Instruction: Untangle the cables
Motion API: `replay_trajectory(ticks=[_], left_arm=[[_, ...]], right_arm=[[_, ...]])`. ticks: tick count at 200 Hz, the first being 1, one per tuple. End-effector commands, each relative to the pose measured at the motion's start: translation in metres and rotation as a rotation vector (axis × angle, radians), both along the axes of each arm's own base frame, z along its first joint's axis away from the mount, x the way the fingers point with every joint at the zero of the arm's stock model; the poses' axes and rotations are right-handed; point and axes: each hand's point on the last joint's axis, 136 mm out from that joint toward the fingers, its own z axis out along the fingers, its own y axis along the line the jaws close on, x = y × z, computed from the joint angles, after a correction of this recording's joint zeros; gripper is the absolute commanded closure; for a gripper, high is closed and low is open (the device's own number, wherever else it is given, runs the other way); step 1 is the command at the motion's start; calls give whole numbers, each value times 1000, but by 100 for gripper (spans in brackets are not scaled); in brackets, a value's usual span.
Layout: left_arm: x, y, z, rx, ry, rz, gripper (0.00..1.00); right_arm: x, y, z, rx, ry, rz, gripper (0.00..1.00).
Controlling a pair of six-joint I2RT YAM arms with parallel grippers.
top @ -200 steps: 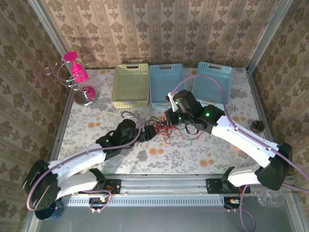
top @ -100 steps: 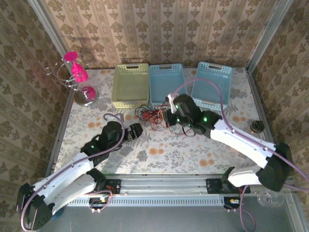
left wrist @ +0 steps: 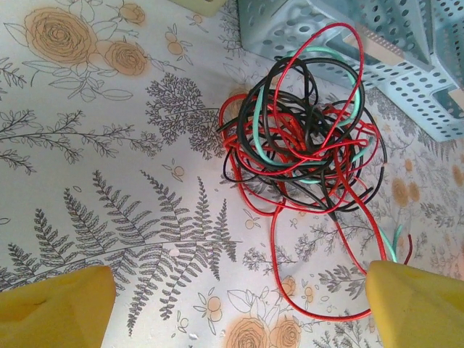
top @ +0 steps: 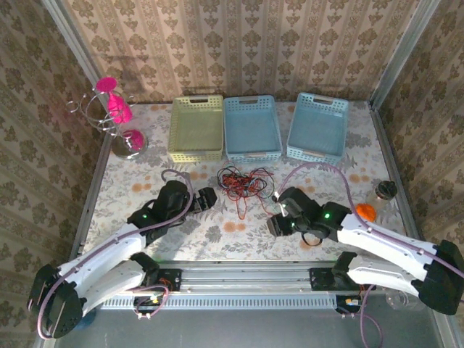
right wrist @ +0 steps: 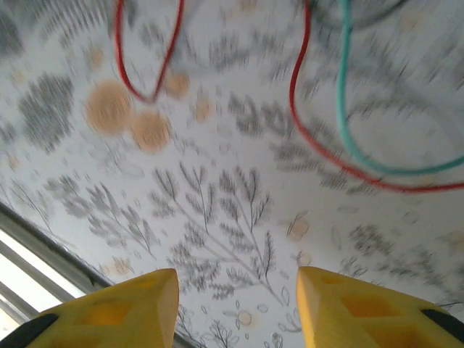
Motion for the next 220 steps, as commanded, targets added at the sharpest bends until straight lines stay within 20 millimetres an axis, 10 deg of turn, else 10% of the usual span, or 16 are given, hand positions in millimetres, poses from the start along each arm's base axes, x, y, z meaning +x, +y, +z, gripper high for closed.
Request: replay_trajectory(ticks=[1, 35, 87, 145, 220], left_arm=[[1, -2, 1, -16, -8, -11, 10], [-1, -2, 1, -34, 6, -6, 10], [-8, -2, 0, -47, 30, -16, 10], [-7, -7, -4, -72, 31, -17, 10], [1, -25, -13, -75, 67, -59, 9]], right_arm=[[40, -4, 37, -23, -118, -110, 56], [120, 24, 35, 73, -62, -159, 73], [190, 41, -11, 127, 78, -232, 64], [191, 41, -36, 144, 144, -266, 87], [171, 40, 32, 193, -5, -227, 100]])
